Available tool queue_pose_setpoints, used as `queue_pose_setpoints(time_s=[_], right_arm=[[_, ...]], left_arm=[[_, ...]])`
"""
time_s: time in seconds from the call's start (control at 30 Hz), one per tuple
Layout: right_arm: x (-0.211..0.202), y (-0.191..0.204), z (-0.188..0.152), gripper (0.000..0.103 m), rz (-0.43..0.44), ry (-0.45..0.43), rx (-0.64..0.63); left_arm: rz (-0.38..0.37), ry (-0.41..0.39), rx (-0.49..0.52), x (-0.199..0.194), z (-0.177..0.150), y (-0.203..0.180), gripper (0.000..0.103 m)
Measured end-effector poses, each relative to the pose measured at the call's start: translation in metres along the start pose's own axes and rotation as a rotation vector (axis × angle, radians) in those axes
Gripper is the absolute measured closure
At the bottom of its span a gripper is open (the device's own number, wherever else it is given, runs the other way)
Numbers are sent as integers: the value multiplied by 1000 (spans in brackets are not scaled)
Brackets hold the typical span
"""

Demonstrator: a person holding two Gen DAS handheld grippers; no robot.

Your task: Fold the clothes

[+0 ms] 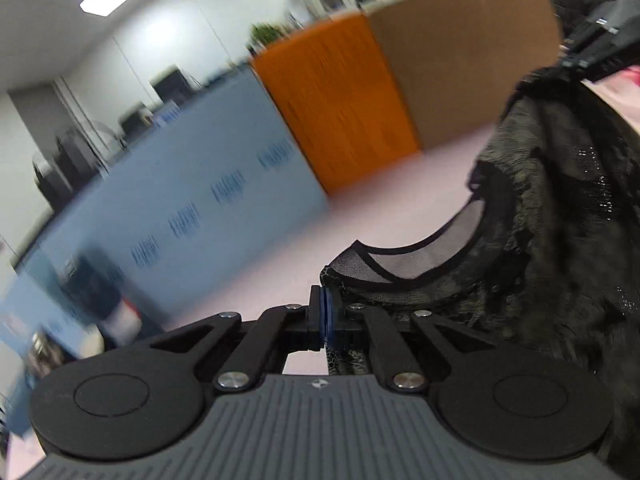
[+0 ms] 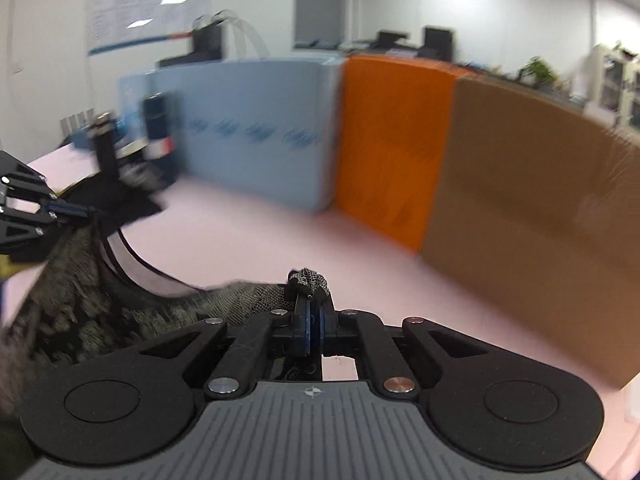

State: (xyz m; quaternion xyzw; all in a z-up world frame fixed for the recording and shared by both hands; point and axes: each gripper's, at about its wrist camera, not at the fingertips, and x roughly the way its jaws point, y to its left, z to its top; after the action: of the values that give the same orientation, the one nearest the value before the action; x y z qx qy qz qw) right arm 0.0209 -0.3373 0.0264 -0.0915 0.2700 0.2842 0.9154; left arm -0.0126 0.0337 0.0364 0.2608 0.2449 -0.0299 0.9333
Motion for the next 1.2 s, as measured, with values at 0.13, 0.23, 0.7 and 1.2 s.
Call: queue_pose_setpoints(time_s=[0.13, 0.23, 0.7, 1.2], right_arm=[[39, -53, 27, 73, -203, 28, 115], [30, -61, 22, 67, -293, -20, 140], [-46, 51, -114, 25, -270, 103, 87], [-75, 100, -118, 15, -262, 61, 213]], left_arm=[[164, 145, -122, 89, 65, 23, 81], [265, 224, -199, 113, 74, 38, 52], [75, 273, -105, 35, -74, -6, 37], [-259, 14, -77, 125, 26, -1, 37]])
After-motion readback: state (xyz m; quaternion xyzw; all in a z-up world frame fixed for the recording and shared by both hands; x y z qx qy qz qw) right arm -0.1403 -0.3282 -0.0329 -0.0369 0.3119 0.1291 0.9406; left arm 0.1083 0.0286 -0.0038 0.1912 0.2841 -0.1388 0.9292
